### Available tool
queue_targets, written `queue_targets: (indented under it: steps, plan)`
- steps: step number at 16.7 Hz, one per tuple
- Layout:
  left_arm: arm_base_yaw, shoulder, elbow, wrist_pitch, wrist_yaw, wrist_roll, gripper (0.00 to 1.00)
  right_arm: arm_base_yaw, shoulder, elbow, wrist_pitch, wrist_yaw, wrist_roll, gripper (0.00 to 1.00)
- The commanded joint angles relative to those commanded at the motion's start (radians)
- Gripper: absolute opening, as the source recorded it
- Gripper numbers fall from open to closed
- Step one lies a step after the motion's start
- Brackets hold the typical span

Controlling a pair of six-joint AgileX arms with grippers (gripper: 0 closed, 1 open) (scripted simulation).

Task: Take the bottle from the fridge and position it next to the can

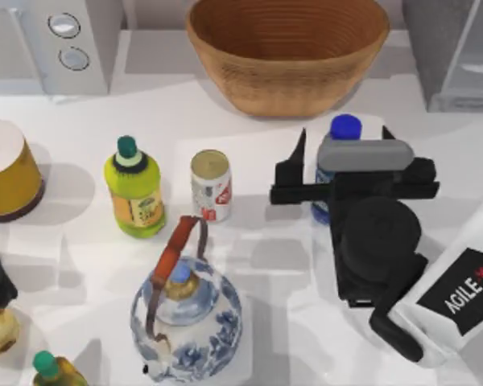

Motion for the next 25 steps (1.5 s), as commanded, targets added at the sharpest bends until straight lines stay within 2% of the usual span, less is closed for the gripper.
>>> queue_targets:
  steps: [5,12,18,25]
  plan:
    - [0.000,0.000,0.000,0.000,0.000,0.000,1.00,0.056,-0.027,-0.075,0.042,0.054,0.000,1.00]
    - [0.000,0.000,0.000,0.000,0.000,0.000,1.00,0.043,-0.084,-0.080,0.014,0.020,-0.001,1.00]
    - [0.000,0.000,0.000,0.000,0.000,0.000,1.00,-0.084,-0.484,-0.149,-0.213,-0.154,-0.004,1.00]
    - [0.000,0.000,0.000,0.000,0.000,0.000,1.00,-0.363,-1.194,-0.329,-0.714,-0.434,0.002,1.00]
